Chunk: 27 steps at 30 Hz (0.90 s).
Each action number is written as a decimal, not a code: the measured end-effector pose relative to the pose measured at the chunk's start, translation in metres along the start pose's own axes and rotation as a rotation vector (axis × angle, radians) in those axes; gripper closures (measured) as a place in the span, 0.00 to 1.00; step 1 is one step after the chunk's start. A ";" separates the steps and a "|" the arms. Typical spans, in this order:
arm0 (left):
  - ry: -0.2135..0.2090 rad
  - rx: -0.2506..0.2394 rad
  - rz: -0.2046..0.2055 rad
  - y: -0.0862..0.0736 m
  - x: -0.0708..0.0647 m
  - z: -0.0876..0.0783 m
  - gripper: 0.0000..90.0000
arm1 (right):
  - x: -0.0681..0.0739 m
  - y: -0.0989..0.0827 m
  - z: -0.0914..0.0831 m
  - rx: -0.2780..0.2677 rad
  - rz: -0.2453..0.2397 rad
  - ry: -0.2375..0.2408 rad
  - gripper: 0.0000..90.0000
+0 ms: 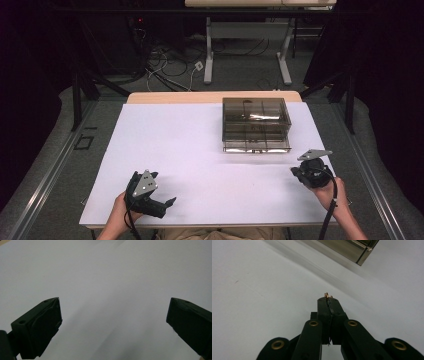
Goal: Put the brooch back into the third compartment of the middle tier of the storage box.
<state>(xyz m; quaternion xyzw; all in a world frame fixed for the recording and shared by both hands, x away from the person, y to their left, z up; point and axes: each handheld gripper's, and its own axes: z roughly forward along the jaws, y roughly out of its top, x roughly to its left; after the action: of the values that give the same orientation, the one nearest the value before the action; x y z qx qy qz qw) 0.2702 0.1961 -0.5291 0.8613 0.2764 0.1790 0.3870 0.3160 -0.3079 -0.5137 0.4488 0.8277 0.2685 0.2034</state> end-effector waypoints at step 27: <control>-0.001 0.005 0.002 0.000 0.000 0.000 0.00 | 0.003 0.007 -0.001 -0.083 -0.016 -0.034 0.99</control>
<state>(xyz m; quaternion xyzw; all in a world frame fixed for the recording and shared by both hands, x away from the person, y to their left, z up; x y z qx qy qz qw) 0.2707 0.1960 -0.5289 0.8626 0.2757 0.1784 0.3848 0.3179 -0.3022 -0.5084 0.4377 0.8159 0.2934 0.2382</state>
